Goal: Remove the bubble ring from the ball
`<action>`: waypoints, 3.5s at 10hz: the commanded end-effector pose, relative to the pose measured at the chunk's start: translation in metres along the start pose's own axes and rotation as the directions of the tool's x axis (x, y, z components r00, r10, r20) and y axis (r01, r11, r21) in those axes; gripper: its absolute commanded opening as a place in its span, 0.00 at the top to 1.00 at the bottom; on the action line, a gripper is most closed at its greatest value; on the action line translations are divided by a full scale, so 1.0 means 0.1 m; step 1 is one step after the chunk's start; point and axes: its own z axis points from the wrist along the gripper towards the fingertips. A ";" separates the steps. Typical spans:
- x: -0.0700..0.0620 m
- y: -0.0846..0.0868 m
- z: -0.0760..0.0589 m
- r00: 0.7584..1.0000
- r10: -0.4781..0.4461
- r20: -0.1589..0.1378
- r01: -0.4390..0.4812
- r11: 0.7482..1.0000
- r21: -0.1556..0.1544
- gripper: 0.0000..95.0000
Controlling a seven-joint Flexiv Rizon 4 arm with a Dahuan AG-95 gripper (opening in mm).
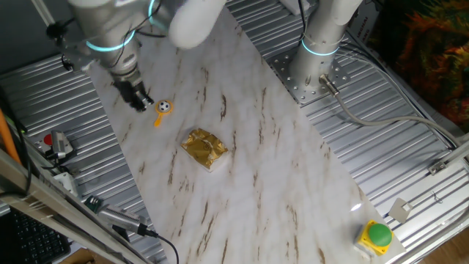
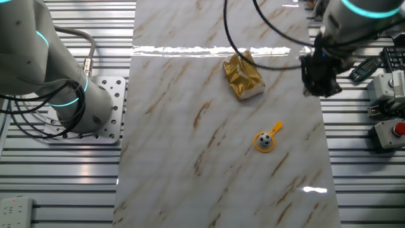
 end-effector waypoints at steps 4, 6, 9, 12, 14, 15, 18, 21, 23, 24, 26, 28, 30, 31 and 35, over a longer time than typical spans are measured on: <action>0.04 -0.01 0.88 0.959 -0.279 -0.052 0.281 0.958 0.052 1.00; 0.25 0.04 0.95 0.943 -0.329 -0.056 0.331 0.942 0.048 1.00; 0.41 0.09 0.84 0.924 -0.369 -0.096 0.376 0.924 0.069 1.00; 0.48 0.10 0.85 0.917 -0.387 -0.102 0.394 0.916 0.072 1.00; 0.54 0.11 0.89 0.914 -0.390 -0.111 0.399 0.913 0.080 1.00; 0.54 0.11 0.91 0.914 -0.389 -0.112 0.399 0.913 0.082 1.00; 0.54 0.10 1.00 0.915 -0.388 -0.112 0.398 0.914 0.083 1.00; 0.53 0.10 1.10 0.915 -0.388 -0.113 0.398 0.913 0.085 1.00; 0.53 0.09 1.10 0.915 -0.388 -0.112 0.398 0.914 0.085 1.00; 0.53 0.09 1.11 0.916 -0.388 -0.106 0.397 0.913 0.088 1.00; 0.51 0.08 1.10 0.915 -0.391 -0.097 0.399 0.913 0.089 1.00; 0.51 0.07 1.10 0.916 -0.391 -0.091 0.398 0.913 0.088 1.00; 0.52 0.05 1.11 0.917 -0.391 -0.078 0.397 0.914 0.086 1.00; 0.52 0.04 1.11 0.917 -0.392 -0.076 0.398 0.913 0.087 1.00; 0.53 -0.04 1.10 0.923 -0.383 -0.036 0.384 0.921 0.069 1.00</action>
